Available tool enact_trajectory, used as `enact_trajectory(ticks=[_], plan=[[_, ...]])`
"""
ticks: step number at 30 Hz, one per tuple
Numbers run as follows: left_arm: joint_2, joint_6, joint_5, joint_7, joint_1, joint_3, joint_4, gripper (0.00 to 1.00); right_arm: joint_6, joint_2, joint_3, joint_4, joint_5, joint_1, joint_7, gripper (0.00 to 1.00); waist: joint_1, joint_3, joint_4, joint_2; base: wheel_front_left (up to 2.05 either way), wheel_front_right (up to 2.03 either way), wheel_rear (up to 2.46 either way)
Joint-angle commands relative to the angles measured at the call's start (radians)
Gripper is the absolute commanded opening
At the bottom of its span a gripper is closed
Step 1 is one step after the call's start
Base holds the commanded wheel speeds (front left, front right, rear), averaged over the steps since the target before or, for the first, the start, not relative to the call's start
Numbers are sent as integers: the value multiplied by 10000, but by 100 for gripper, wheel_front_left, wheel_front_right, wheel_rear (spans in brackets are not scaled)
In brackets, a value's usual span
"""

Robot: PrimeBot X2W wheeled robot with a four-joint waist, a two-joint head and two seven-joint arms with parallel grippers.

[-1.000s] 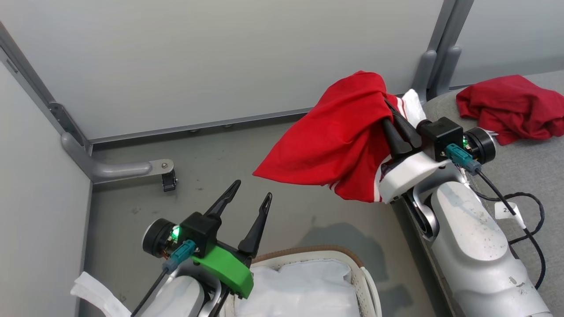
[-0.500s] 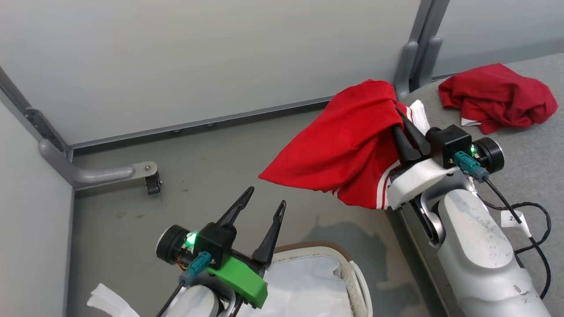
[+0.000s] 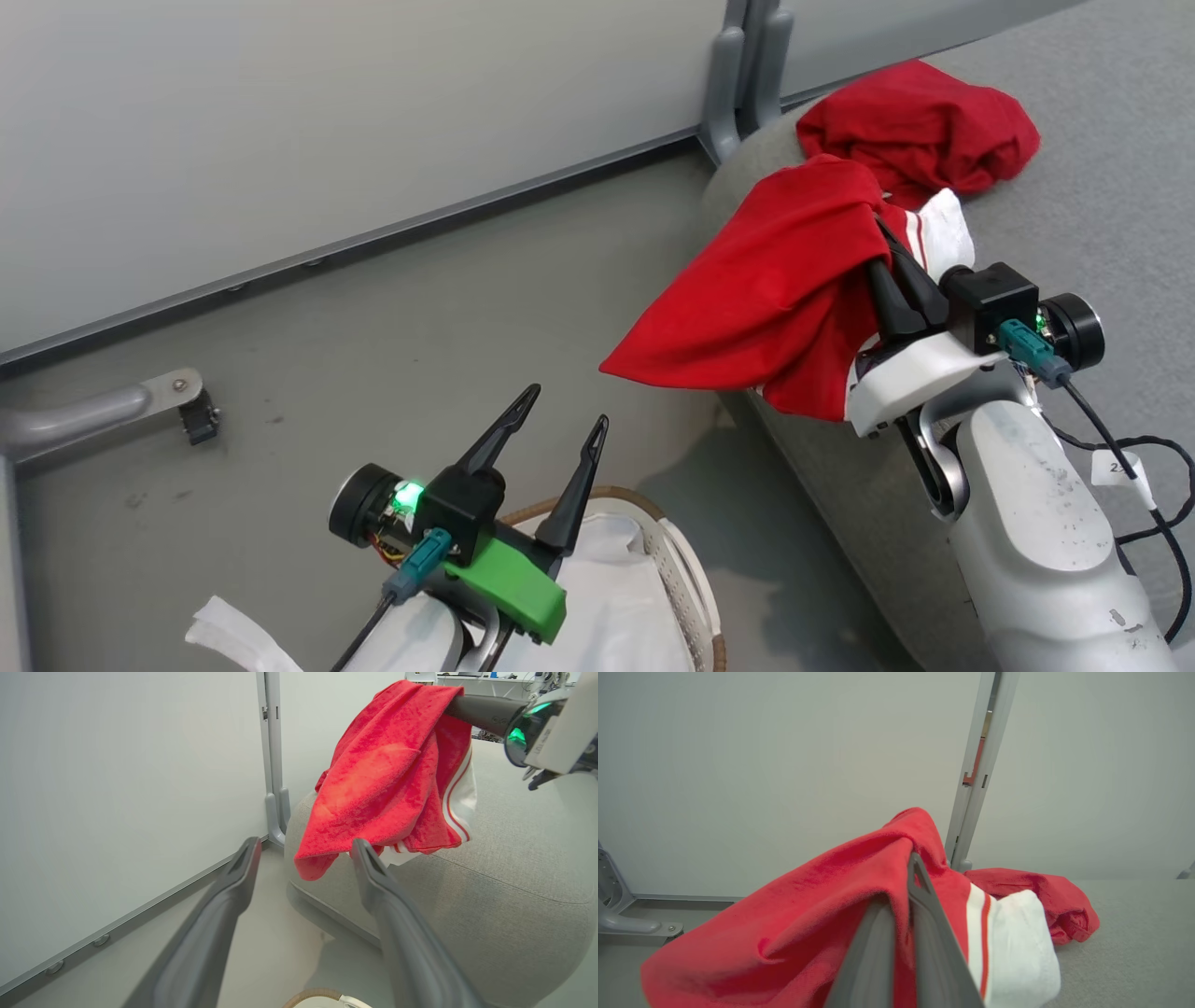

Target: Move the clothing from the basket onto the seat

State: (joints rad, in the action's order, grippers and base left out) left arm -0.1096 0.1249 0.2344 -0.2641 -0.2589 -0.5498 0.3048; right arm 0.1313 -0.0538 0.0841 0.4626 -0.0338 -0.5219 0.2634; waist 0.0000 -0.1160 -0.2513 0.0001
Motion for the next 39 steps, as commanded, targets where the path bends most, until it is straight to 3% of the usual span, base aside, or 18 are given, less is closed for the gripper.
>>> enact_trajectory(ticks=[1,11,23,31,39], plan=[[-89,51,-104,-3,-231,35,49,100,-11,-20,-62,-96,15,81,19,0,0,-659,-1021,-1,0,0,0],[-261,71,-229,-5,-530,-195,237,100,-11,26,-365,-372,-104,180,19,0,0,-1313,-2050,-1,0,0,0],[-388,72,-79,-3,-856,-490,289,100,-11,-102,-846,-453,319,-936,19,0,0,-2064,-1691,-1,0,0,0],[-367,73,-194,-5,-1379,-540,104,100,-12,-1378,-1936,-320,904,-3307,19,0,0,-2959,-868,-1,0,0,0],[-189,73,-456,-3,-2064,-504,27,100,-11,-3279,-2804,1111,1332,-5572,8,0,0,-4220,129,-1,0,0,0]])
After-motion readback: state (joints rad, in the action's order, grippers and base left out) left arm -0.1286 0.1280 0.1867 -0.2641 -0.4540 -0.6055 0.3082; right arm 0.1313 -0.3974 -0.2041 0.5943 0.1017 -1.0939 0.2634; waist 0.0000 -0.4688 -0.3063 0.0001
